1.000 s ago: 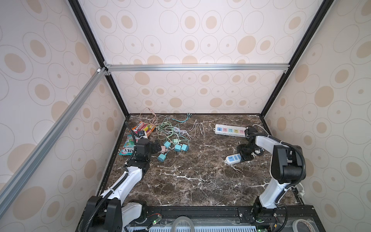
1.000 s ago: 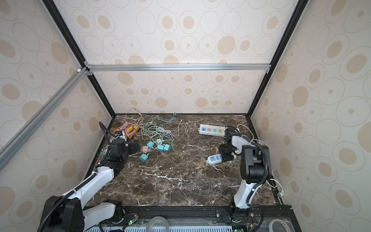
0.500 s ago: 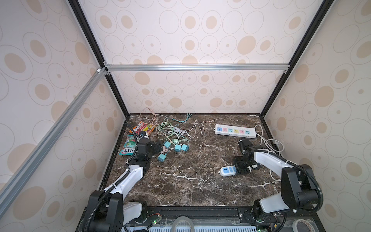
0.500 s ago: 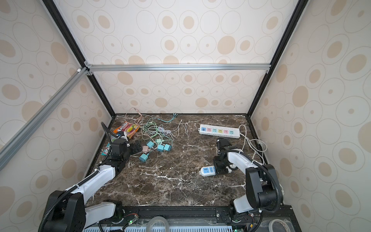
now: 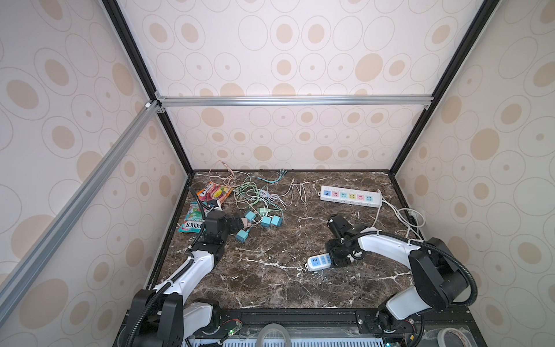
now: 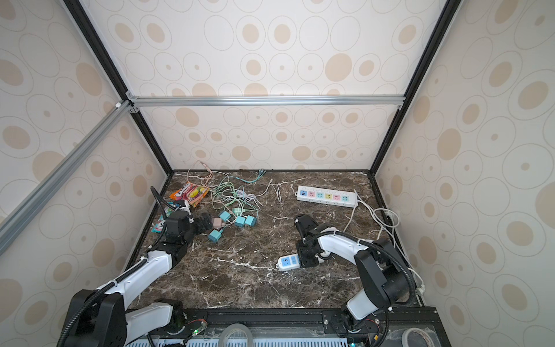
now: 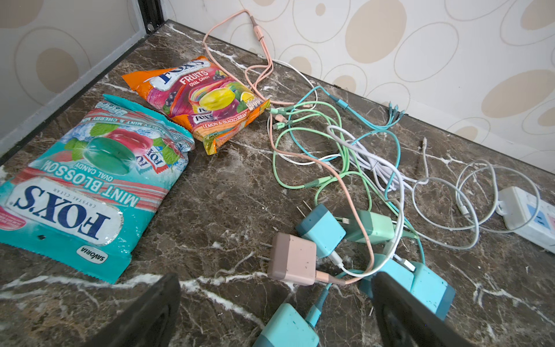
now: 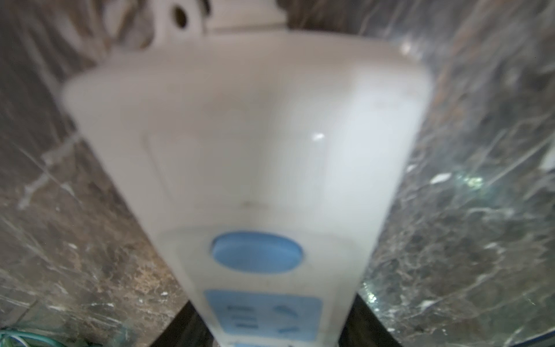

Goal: Insert the plug
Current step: 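Release the small strip mid-table and move the right gripper to the large strip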

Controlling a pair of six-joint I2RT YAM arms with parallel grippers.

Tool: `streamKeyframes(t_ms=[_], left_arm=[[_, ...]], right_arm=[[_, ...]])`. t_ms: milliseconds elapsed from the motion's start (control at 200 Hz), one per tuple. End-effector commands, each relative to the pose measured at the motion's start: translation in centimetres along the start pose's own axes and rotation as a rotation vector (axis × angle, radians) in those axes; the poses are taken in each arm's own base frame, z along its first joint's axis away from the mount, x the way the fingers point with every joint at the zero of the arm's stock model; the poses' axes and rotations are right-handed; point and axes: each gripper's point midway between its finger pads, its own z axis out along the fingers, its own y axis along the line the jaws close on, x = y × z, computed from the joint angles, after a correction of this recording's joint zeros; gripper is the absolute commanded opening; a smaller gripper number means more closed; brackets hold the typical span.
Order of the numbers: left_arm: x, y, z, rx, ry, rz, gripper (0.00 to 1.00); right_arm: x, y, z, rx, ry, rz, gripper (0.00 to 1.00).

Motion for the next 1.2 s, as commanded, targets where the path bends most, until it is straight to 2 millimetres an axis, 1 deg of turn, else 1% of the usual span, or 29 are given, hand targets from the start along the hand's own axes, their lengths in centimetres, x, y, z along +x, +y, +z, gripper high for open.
streamKeyframes(t_ms=[0,90,255,420,555,680,745,835,900,975,1035,1080,1140,1195], left_arm=[[-0.3,-0.2,-0.5,0.003,-0.016,-0.028,0.98],[-0.4,-0.3,-0.6,0.000,-0.020,-0.028,0.98],[-0.5,-0.5,-0.7,-0.002,-0.021,-0.027,0.98],[-0.7,-1.3,-0.9,0.004,-0.032,-0.029,0.98],[-0.8,-2.6,-1.0,0.014,-0.034,-0.016,0.98],[-0.6,-4.8,-1.0,0.042,-0.028,0.011,0.98],[-0.3,-6.2,-1.1,0.060,-0.023,0.019,0.99],[0.0,-8.4,-1.1,0.096,-0.022,0.021,0.98],[0.3,-10.2,-1.1,0.123,-0.021,0.022,0.98],[0.8,-12.2,-1.0,0.149,-0.018,0.030,0.98],[1.2,-13.9,-0.8,0.168,-0.011,0.043,0.98],[1.7,-15.1,-0.6,0.182,-0.001,0.051,0.98],[2.2,-16.9,-0.4,0.208,0.013,0.062,0.98],[2.7,-18.5,-0.1,0.232,0.031,0.073,0.98]], right_arm=[[1.4,-0.3,0.6,0.041,0.039,0.092,0.63],[1.4,-0.2,0.4,0.051,0.030,0.065,0.67],[0.9,0.5,-0.9,-0.002,-0.010,0.034,0.76],[0.3,0.4,-1.4,-0.036,-0.025,0.033,0.81],[-0.2,0.9,-2.0,-0.076,-0.057,-0.022,0.85],[-1.2,1.6,-3.3,-0.129,-0.121,-0.105,0.89],[-2.1,2.6,-4.4,-0.185,-0.174,-0.174,0.91],[-2.8,4.2,-5.6,-0.260,-0.206,-0.272,0.92],[-3.8,5.9,-6.9,-0.321,-0.270,-0.379,0.94],[-4.8,8.4,-8.3,-0.374,-0.362,-0.580,0.95],[-5.0,10.3,-9.4,-0.404,-0.418,-0.744,1.00],[-5.1,11.5,-10.0,-0.413,-0.441,-0.853,1.00],[-5.9,13.0,-10.7,-0.416,-0.478,-0.935,1.00],[-7.3,14.1,-11.2,-0.403,-0.500,-0.943,1.00]])
